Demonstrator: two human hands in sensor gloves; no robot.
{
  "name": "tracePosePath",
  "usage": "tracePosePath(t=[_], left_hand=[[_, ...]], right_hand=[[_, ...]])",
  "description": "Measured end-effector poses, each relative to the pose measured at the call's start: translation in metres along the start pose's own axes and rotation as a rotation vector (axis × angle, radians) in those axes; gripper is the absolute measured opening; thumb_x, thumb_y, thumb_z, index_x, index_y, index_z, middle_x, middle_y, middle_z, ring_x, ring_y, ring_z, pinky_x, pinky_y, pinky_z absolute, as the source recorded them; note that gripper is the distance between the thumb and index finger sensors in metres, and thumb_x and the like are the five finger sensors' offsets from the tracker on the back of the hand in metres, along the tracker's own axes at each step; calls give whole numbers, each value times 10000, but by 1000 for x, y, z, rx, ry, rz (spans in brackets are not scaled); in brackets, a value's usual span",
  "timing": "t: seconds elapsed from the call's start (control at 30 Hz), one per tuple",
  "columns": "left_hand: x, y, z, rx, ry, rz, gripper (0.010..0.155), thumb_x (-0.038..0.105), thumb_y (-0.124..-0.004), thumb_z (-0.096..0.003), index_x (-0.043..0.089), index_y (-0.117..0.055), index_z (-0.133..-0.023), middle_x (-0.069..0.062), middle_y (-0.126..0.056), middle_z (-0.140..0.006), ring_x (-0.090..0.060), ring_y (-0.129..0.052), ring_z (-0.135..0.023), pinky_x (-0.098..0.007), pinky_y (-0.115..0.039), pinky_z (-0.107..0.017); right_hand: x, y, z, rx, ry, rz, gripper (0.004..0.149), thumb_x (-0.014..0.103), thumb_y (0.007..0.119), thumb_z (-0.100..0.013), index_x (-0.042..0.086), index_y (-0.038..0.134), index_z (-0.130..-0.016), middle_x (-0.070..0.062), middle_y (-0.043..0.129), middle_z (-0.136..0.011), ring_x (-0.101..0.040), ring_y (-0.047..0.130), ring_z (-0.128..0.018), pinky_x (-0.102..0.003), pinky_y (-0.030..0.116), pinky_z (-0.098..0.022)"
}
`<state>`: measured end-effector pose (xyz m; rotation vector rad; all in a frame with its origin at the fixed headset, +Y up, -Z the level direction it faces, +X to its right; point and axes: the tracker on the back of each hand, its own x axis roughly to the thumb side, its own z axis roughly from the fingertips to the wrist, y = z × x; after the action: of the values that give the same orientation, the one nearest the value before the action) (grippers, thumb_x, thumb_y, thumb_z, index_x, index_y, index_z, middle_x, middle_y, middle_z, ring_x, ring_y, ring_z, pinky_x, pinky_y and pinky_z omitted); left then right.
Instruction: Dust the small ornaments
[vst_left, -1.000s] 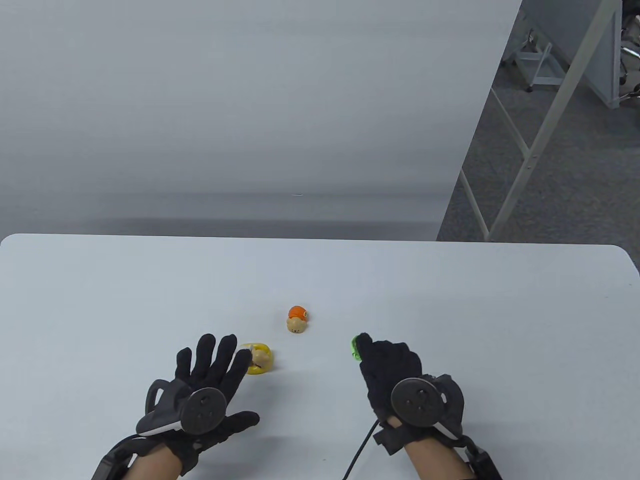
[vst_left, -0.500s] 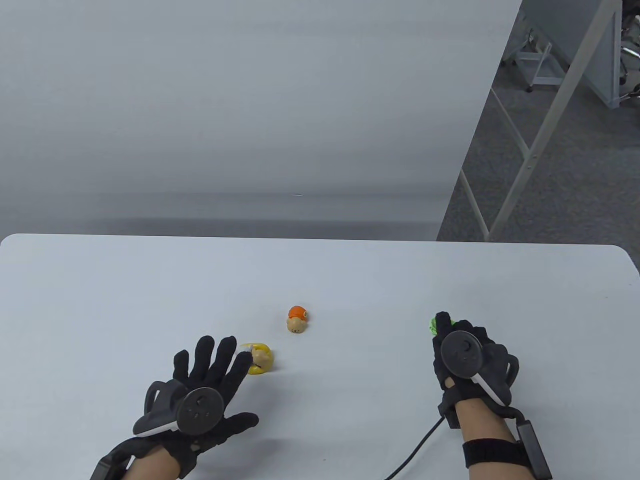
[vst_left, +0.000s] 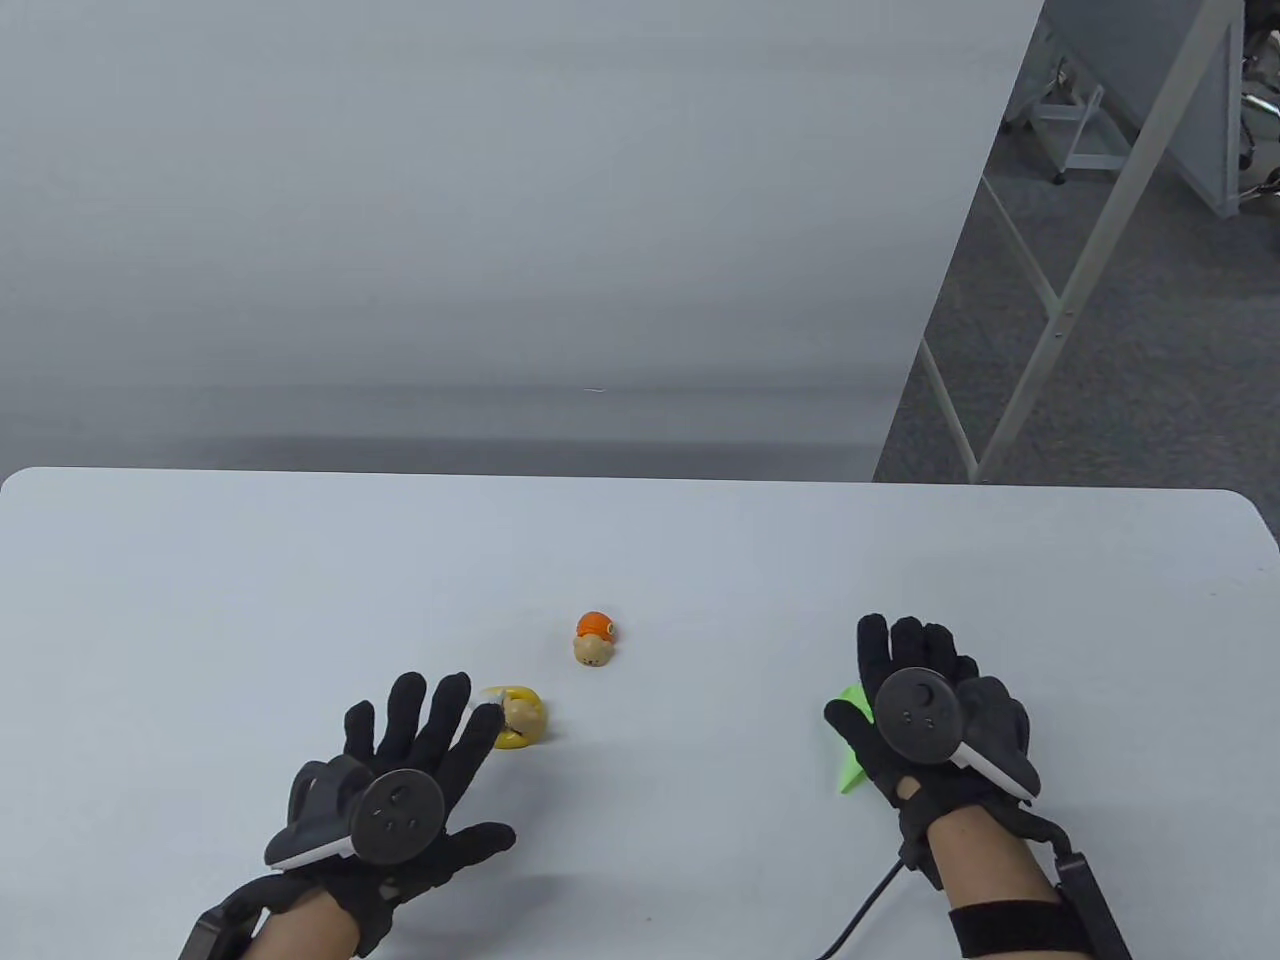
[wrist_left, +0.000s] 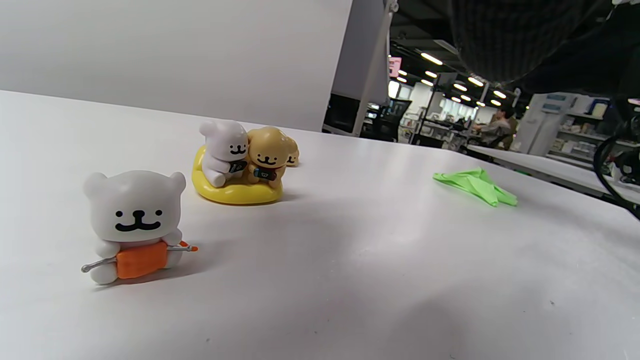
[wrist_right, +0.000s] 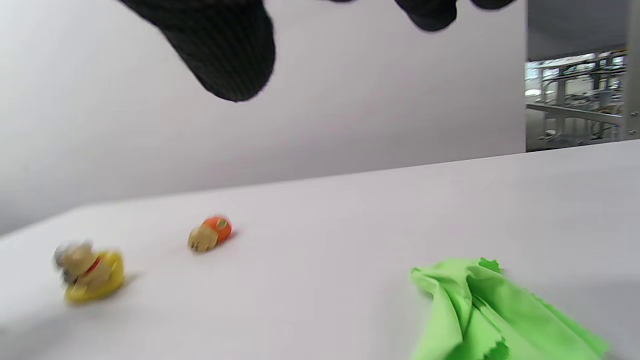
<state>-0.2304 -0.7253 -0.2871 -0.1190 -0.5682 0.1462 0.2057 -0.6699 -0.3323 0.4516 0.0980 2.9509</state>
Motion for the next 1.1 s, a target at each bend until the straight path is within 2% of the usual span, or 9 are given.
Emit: tracePosePath(t=[0.03, 0.17, 0.27, 0.37, 0.57, 0.67, 0.8, 1.0, 1.1], left_hand=[[1, 0, 0, 2, -9, 1, 972, 727, -659, -541, 187, -182, -1194, -225, 1, -1175, -647, 15, -1011, -876, -99, -568], [3, 0, -1, -8, -9, 2, 985, 728, -657, -541, 178, -158, -1188, -224, 10, -1171, -646, 24, -1007, -874, -82, -558], [5, -1, 0, -16, -7, 2, 995, 728, -653, -542, 168, -136, -1182, -229, 22, -1166, -644, 29, -1005, -873, -74, -553], [6, -1, 1, -17, -9, 2, 1004, 728, -651, -542, 162, -115, -1176, -234, 29, -1162, -645, 33, -1002, -872, -67, -548], [15, 1, 2, -32, -14, -7, 1003, 723, -649, -545, 166, -90, -1164, -230, 47, -1154, -642, 41, -992, -863, -44, -533], [20, -1, 1, -53, -24, -20, 997, 727, -646, -545, 177, -95, -1168, -226, 53, -1151, -640, 73, -986, -857, -32, -524], [22, -1, 1, -65, -35, 2, 982, 725, -650, -544, 197, -106, -1169, -217, 68, -1142, -629, 100, -967, -841, -4, -507], [24, 0, 0, -70, -28, -60, 994, 732, -636, -543, 185, -84, -1163, -224, 74, -1138, -636, 97, -967, -839, 4, -492], [23, -1, 0, -75, -25, -19, 996, 726, -638, -546, 182, -73, -1160, -224, 83, -1135, -637, 105, -964, -838, 15, -489]], right_hand=[[13, -3, 5, 14, -56, 56, 902, 492, 728, -609, 27, 145, -1116, -540, 170, -1113, -783, 166, -965, -853, 239, -630], [46, -5, 23, -32, -199, 148, 945, 563, 691, -607, 35, 91, -1112, -530, 122, -1120, -774, 113, -956, -860, 203, -612], [61, 1, 35, -70, -267, 113, 954, 580, 687, -601, 38, 92, -1114, -524, 132, -1130, -772, 111, -960, -863, 198, -612], [73, 18, 46, -89, -309, 80, 953, 592, 689, -595, 45, 113, -1122, -522, 139, -1136, -771, 109, -966, -870, 190, -609], [76, 51, 51, -73, -346, 78, 918, 634, 690, -582, 122, 181, -1149, -495, 155, -1156, -761, 101, -969, -875, 185, -597], [74, 66, 52, -4, -334, 63, 932, 646, 683, -579, 109, 177, -1149, -494, 134, -1152, -758, 82, -962, -873, 172, -594], [69, 78, 55, 19, -328, 88, 932, 647, 682, -577, 94, 201, -1153, -496, 138, -1148, -759, 83, -957, -874, 172, -586], [64, 82, 56, 44, -304, 84, 931, 639, 684, -578, 87, 200, -1151, -496, 135, -1147, -757, 77, -956, -872, 158, -582], [63, 81, 56, 41, -300, 75, 932, 642, 681, -578, 86, 200, -1151, -498, 133, -1145, -756, 76, -957, -872, 158, -581]])
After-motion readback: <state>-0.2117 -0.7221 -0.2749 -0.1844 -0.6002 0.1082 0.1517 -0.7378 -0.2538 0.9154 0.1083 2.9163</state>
